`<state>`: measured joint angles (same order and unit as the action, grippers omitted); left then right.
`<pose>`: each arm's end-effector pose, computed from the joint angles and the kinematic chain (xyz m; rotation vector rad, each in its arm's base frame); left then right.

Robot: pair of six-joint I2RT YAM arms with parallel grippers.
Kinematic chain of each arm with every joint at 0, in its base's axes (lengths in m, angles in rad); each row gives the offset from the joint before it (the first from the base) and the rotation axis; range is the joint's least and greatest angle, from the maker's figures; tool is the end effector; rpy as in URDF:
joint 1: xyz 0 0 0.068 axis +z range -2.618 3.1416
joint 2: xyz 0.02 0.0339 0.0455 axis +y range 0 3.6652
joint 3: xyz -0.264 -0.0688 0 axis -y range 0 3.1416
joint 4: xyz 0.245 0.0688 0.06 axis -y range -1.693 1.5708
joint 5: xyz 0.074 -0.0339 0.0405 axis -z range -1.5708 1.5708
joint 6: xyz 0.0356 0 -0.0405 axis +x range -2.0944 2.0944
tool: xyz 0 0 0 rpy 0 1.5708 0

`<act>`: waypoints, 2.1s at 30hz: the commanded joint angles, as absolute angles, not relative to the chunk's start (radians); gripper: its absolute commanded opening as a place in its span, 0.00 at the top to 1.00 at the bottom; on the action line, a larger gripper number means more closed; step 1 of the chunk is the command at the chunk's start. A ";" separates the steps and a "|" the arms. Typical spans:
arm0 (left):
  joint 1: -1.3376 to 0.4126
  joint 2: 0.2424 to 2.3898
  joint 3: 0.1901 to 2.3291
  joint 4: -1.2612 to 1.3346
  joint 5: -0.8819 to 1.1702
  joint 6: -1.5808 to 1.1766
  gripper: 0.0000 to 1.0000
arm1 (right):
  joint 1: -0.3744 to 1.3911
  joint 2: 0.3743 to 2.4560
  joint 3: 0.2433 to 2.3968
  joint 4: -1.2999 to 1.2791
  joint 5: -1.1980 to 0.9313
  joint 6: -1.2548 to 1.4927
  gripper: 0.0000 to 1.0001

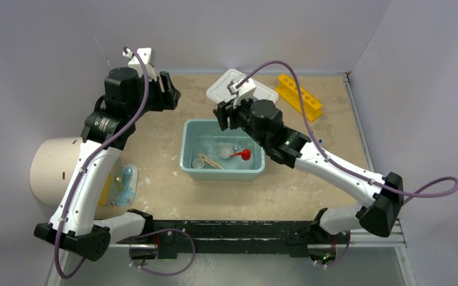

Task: Organize the chemistry lab equipment

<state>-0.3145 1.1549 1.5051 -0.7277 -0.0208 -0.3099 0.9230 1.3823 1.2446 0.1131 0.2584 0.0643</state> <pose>0.2140 -0.0688 0.4550 -0.0094 1.9686 -0.3912 0.2063 0.2575 0.3960 -0.4847 1.5490 0.5602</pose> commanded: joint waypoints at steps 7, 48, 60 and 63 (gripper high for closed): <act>-0.316 1.252 1.672 -0.595 0.205 -0.263 0.39 | 0.802 1.390 1.416 0.101 0.482 0.084 0.28; -0.318 1.258 1.505 -0.613 0.360 -0.267 0.38 | 0.424 2.119 1.683 -0.179 0.697 0.848 0.35; -0.318 1.293 1.508 -0.615 0.354 -0.262 0.38 | 0.412 2.198 1.697 -0.169 0.689 0.871 0.37; -0.318 1.300 1.509 -0.615 0.350 -0.261 0.38 | 0.410 2.209 1.698 -0.162 0.680 0.873 0.38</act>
<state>-0.3149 1.2961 1.4815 -0.6315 0.3588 -0.2760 0.4137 2.2158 1.6543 -0.1696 0.6456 0.8436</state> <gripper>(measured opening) 0.621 0.625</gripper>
